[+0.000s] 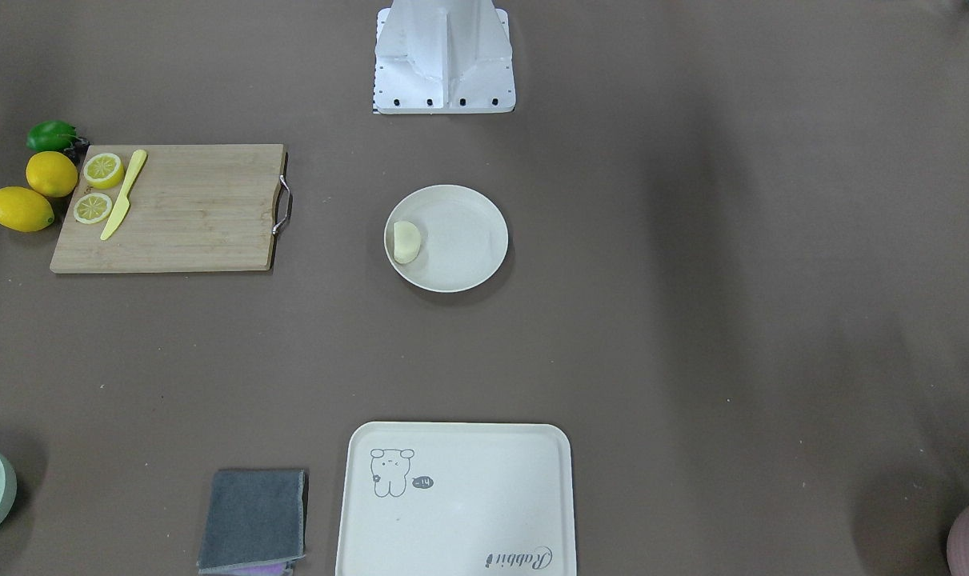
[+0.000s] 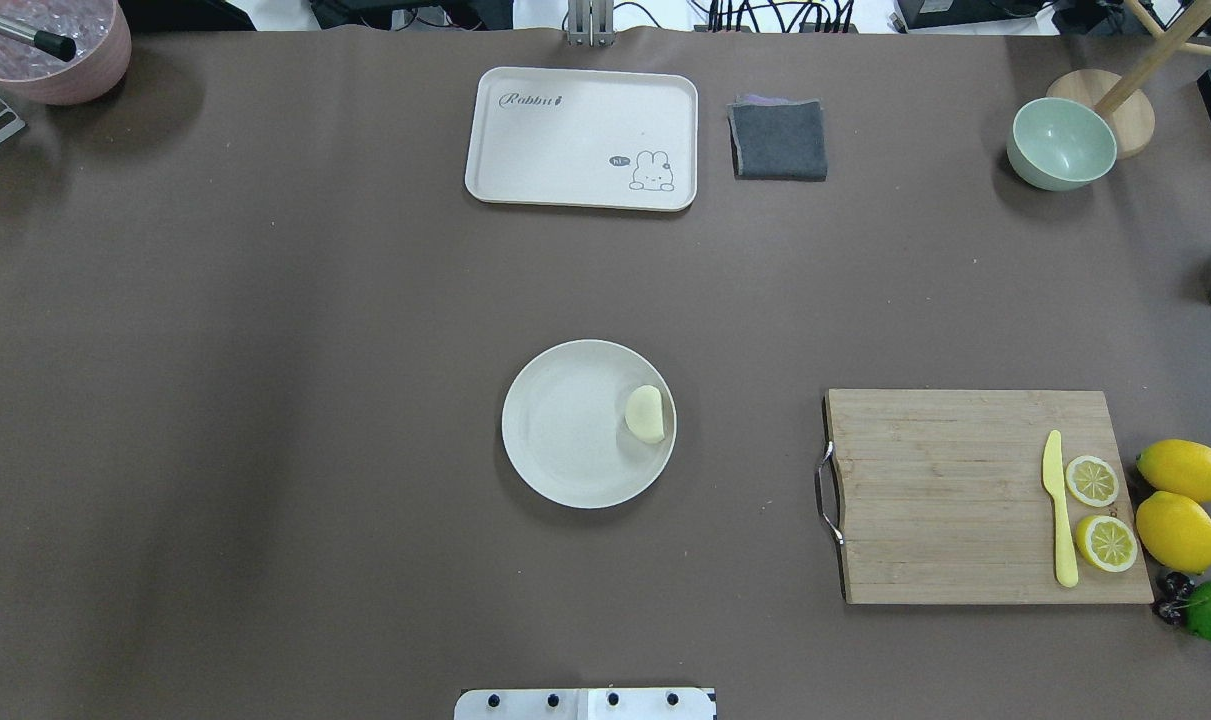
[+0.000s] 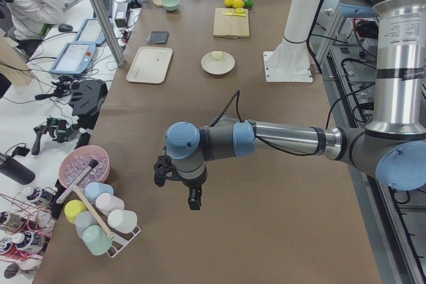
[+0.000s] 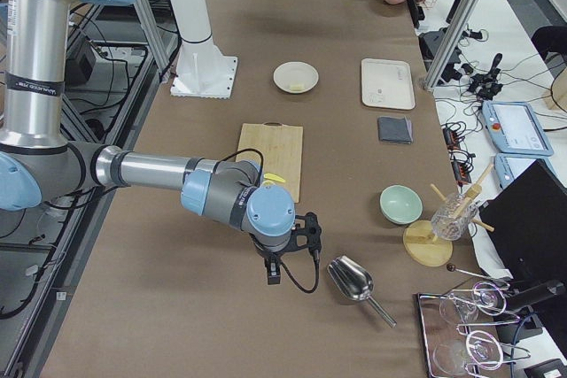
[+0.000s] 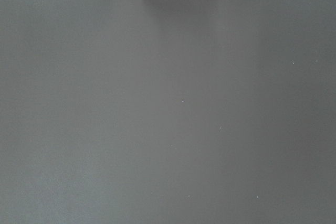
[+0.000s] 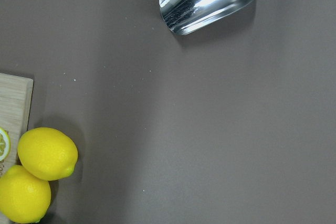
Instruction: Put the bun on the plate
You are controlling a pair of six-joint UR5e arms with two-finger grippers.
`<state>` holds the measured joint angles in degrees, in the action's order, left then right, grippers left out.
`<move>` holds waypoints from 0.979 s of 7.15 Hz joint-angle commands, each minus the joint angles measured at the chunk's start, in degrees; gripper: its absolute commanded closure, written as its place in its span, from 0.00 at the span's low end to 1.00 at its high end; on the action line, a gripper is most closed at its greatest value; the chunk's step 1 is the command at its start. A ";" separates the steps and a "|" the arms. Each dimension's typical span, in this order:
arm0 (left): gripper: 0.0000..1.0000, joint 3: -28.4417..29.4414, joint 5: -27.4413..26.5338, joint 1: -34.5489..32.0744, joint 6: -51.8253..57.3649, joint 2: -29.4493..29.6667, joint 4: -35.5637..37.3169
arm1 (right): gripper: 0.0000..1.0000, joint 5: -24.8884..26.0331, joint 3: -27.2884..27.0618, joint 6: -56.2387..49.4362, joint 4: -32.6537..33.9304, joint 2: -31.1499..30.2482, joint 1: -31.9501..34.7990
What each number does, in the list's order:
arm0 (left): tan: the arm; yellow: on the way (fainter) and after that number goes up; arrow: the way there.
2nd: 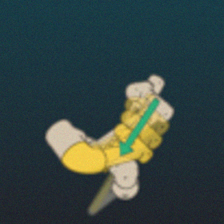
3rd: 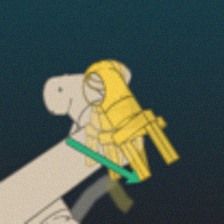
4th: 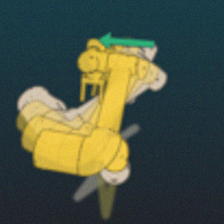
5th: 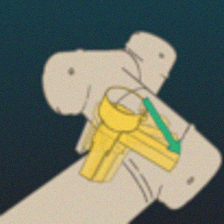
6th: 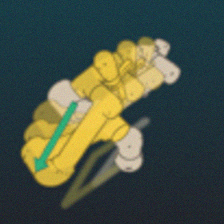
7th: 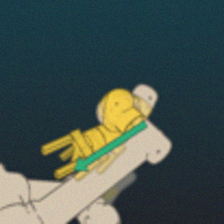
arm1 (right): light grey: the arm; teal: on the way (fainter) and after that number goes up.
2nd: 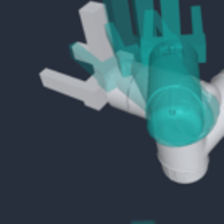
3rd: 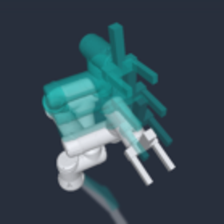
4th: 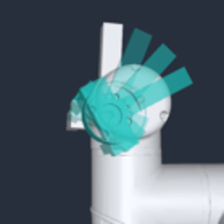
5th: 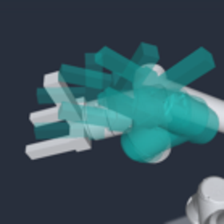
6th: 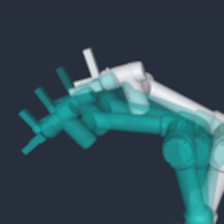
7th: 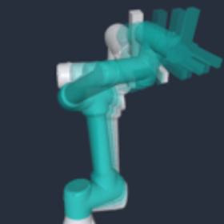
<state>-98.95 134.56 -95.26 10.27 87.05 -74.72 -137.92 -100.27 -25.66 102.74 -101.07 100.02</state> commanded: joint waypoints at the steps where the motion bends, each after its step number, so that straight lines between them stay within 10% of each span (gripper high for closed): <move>1: 0.02 -0.10 -0.09 -0.02 0.01 0.13 0.02 | 0.00 0.02 -0.01 0.00 0.00 0.00 0.00; 7: 0.02 -0.01 -0.18 -0.02 0.01 -0.39 0.02 | 0.00 0.02 -0.10 -0.09 -0.09 0.00 0.00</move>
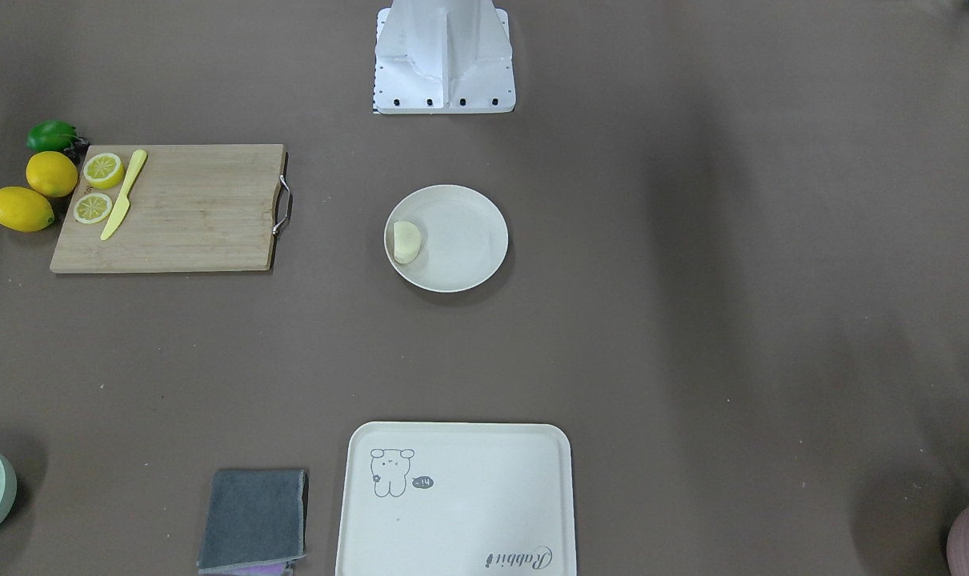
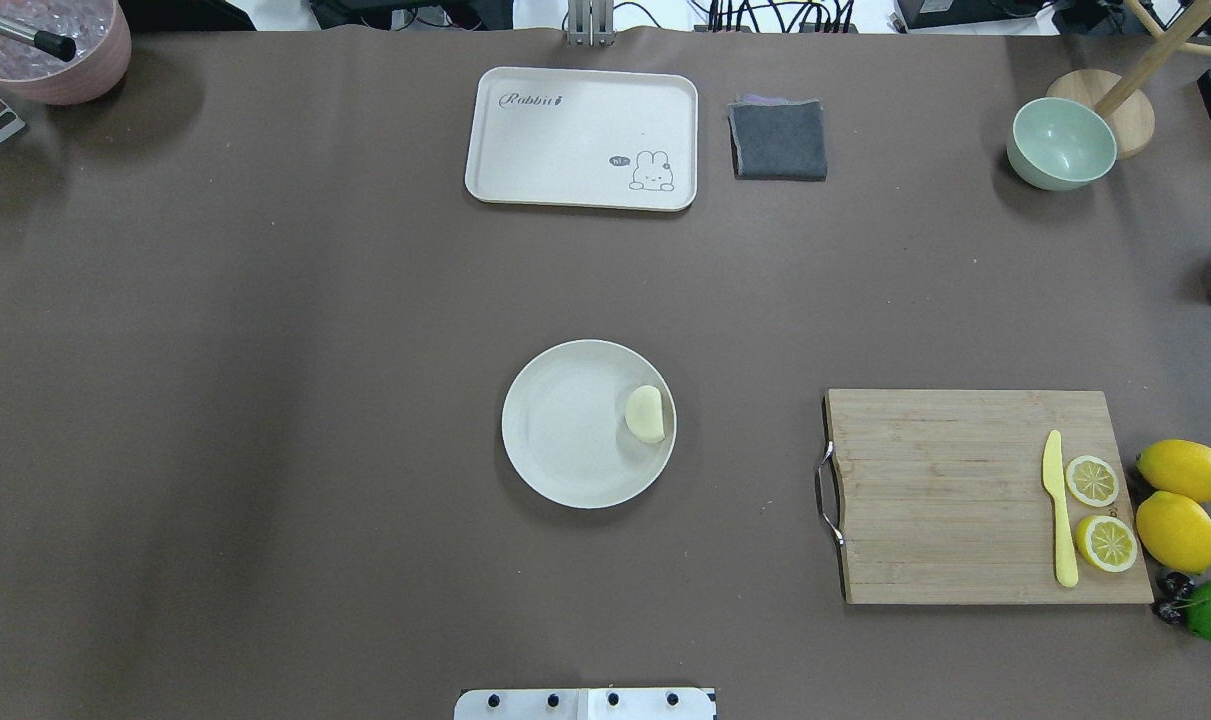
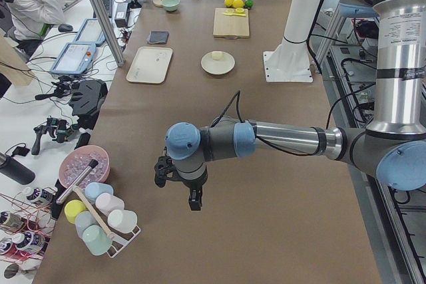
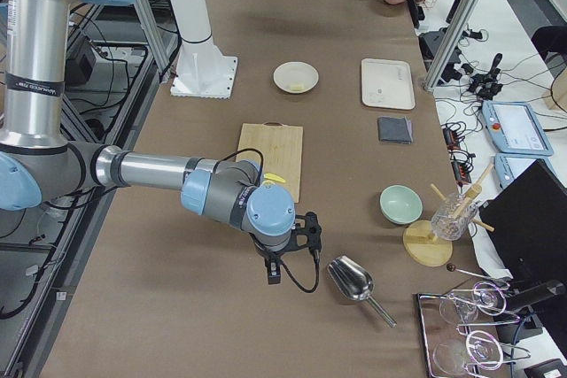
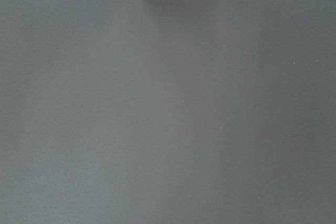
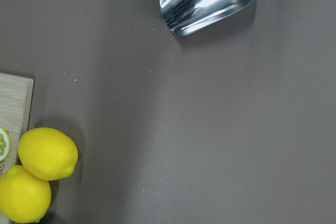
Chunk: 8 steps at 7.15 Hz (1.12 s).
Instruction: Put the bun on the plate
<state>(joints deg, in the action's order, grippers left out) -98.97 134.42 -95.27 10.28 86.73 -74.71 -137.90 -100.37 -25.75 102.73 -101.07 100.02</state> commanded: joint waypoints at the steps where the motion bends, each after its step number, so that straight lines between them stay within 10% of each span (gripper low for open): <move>1: 0.02 0.00 -0.03 0.00 0.00 -0.24 0.00 | 0.00 0.00 0.00 0.00 0.02 0.00 0.00; 8: 0.02 0.00 -1.09 0.00 0.00 -0.24 0.00 | 0.00 0.17 -0.09 0.00 -0.07 -0.09 0.00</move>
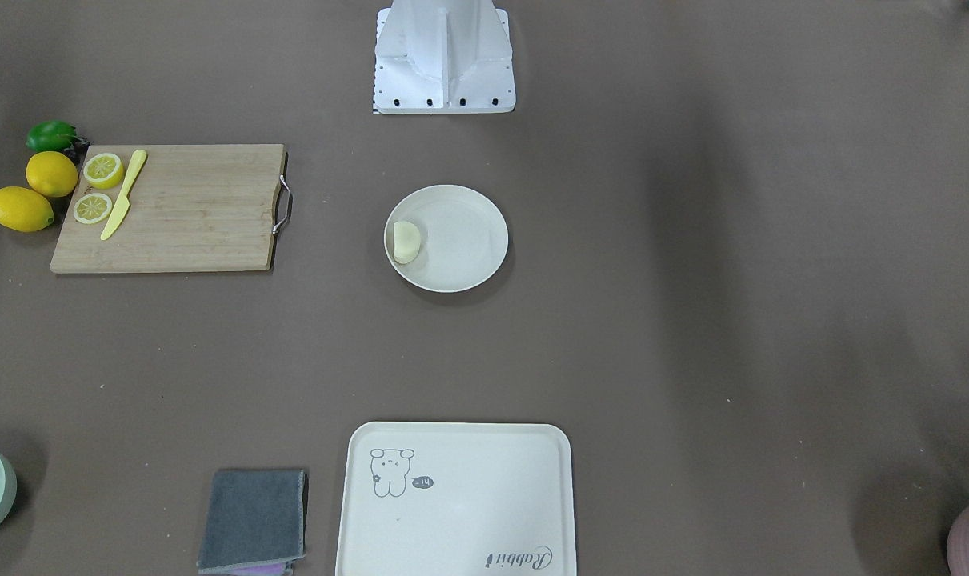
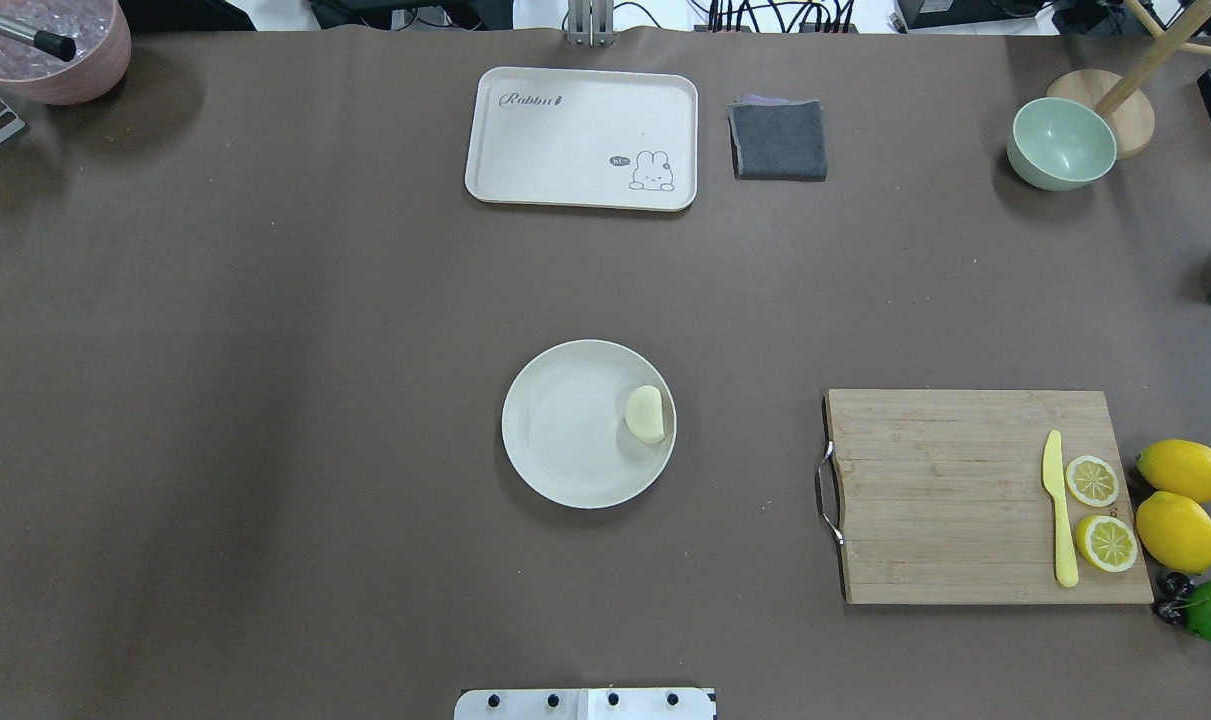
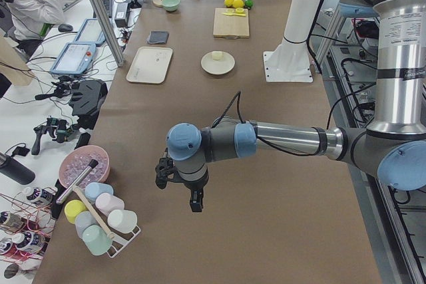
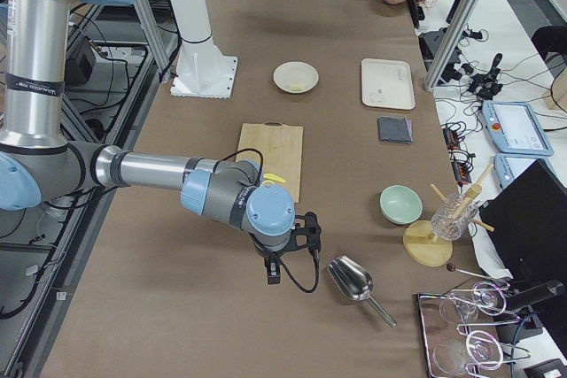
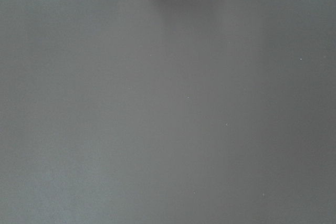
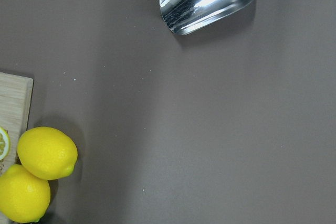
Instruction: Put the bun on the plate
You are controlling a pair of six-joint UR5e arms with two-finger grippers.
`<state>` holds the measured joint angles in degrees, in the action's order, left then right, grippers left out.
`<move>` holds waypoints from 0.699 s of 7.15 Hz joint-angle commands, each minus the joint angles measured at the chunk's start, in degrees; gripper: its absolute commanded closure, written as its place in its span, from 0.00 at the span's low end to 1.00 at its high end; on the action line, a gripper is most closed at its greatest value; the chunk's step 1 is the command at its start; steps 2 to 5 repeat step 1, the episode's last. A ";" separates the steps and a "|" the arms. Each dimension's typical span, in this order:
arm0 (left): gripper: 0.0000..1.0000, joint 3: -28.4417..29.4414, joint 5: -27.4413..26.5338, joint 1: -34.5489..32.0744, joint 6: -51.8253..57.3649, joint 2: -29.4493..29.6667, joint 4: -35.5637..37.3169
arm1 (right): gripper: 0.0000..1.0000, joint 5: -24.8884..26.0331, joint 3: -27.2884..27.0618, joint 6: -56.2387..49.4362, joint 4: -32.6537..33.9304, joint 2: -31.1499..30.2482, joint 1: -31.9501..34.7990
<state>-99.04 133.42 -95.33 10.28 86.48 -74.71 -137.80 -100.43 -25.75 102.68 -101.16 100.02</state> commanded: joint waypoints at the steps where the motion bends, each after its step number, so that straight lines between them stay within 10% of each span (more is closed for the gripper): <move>1: 0.02 -0.01 -0.09 0.06 0.00 0.00 0.00 | 0.00 0.16 -0.03 0.00 -0.02 0.00 0.00; 5: 0.02 -0.01 -0.09 0.06 0.00 0.00 0.00 | 0.00 0.16 -0.03 0.00 -0.02 0.00 0.00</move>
